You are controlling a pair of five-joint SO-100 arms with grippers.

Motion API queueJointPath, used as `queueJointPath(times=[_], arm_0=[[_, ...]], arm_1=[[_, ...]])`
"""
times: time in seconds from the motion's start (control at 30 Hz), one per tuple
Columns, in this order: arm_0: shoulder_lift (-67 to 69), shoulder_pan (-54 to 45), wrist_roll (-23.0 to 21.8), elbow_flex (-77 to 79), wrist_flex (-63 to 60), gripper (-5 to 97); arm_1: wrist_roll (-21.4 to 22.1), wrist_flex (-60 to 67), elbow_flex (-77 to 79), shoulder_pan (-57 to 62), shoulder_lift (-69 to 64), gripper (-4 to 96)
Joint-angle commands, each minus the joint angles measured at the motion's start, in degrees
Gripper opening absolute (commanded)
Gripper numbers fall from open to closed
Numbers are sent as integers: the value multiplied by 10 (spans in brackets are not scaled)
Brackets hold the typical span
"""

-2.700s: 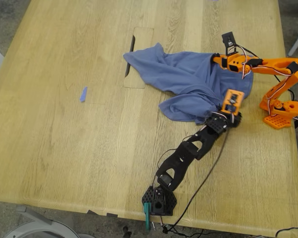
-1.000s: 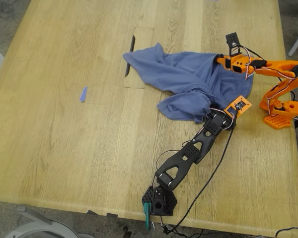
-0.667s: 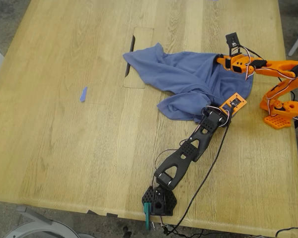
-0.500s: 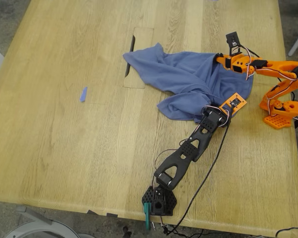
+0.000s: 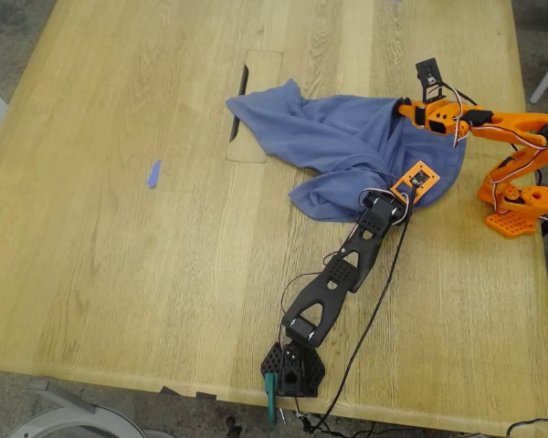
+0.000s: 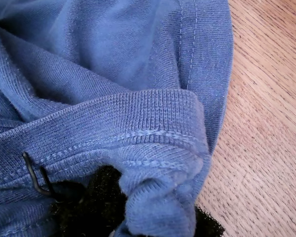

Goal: Fold a T-shirt

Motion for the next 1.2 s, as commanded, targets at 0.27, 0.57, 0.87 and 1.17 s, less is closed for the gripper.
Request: queueJointPath(times=[0.27,0.57,0.87,1.17], arm_0=[[69,-38,-41,-18,61,0],[230,-79,-32,-17,86,0],[394,-92,-26,-17,149,0],[525,-113,-25,-18,156,0]], arm_1=[[-4,40,-22,-8,117,0],[-12,76,-56,-46,196,0],[-30,61,-149,-79,214,0],[-48,-6,-223,-104,207,0]])
